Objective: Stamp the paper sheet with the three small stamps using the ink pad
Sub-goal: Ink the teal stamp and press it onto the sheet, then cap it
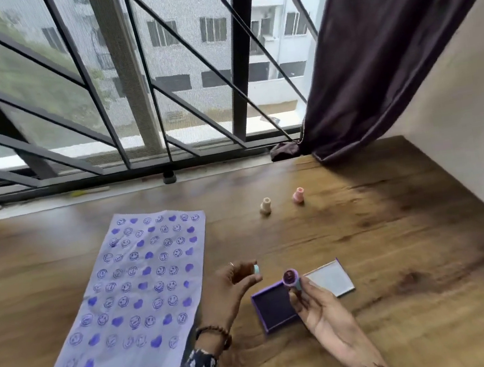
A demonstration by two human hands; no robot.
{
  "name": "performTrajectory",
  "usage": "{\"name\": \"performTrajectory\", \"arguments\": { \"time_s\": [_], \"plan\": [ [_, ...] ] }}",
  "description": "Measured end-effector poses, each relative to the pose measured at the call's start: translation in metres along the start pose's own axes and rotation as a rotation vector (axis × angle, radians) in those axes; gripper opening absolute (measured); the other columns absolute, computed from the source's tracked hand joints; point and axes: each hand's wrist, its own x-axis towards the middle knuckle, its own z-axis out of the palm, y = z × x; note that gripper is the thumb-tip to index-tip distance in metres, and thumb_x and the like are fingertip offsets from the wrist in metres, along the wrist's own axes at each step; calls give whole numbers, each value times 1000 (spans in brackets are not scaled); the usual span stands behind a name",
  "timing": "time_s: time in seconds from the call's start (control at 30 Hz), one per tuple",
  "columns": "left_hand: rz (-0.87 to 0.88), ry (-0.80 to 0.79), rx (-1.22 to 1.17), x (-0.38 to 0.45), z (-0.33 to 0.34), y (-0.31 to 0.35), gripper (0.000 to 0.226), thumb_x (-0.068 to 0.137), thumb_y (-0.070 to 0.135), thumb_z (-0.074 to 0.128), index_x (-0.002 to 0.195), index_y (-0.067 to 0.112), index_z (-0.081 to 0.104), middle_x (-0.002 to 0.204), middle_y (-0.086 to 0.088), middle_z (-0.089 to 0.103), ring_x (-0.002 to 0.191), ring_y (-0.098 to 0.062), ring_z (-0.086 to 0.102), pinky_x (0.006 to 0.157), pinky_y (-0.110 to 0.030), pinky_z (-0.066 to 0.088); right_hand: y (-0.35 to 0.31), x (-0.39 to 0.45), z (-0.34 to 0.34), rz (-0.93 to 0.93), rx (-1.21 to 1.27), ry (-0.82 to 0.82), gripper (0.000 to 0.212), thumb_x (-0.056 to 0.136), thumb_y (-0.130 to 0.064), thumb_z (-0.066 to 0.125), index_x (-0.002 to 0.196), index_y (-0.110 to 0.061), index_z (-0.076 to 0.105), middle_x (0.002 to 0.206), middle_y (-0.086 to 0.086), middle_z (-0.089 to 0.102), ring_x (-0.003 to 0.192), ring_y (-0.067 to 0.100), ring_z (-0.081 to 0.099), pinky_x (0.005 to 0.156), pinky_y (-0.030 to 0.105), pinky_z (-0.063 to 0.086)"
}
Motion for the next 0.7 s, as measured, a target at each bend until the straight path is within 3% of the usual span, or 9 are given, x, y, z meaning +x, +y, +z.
{"name": "performTrajectory", "arguments": {
  "time_s": [0.1,0.17,0.23,0.33,0.43,0.53,0.63,0.7],
  "plan": [
    [43,-5,233,-9,1,-13,19,75,19,72,71,35,62,75,17,66,73,3,60,69,-7,44,-2,-11,-3,-9,-159,2,16,81,1,53,90,-2,65,71,5,73,60,9,68,57,20,58],
    [68,7,317,-15,2,-18,17,78,24,69,73,36,58,76,20,63,74,7,57,66,-2,40,-10,-19,7,-95,-585,55,15,84,3,55,95,0,64,68,3,70,59,10,64,64,22,57],
    [73,9,327,-17,3,-18,16,80,26,67,72,35,56,76,20,63,74,6,57,64,-1,39,-24,-32,27,-269,-1130,145,12,80,-5,65,91,-9,70,69,-1,67,61,9,61,70,24,52],
    [57,4,300,-18,4,-15,21,82,24,64,68,36,54,71,20,62,71,11,55,64,1,38,-38,-51,56,-630,-1604,265,7,74,-19,69,80,-23,71,73,-10,62,71,9,59,60,19,38],
    [43,3,277,-19,5,-16,21,84,24,62,69,36,54,72,18,62,70,11,55,63,1,38,-27,-48,61,-795,-1720,341,7,80,-17,64,85,-17,68,88,0,65,82,21,61,69,27,38],
    [42,-1,274,-19,4,-19,14,84,24,61,73,30,56,76,13,64,74,-2,59,64,-6,40,12,-25,41,-589,-1955,355,16,89,-18,52,102,-14,61,109,5,62,101,24,59,81,34,44],
    [18,-28,264,-20,1,-17,8,85,23,61,86,15,62,89,-3,69,84,-16,61,80,-30,44,36,-9,21,-593,-2005,365,15,90,-21,53,103,-16,56,109,5,60,103,22,57,77,32,45],
    [10,-64,251,-22,-2,-13,13,85,21,61,89,9,62,93,-9,69,85,-19,61,82,-34,45,35,-5,16,-634,-1989,390,14,86,-23,59,99,-16,57,104,5,61,98,24,60,71,32,46]
  ]
}}
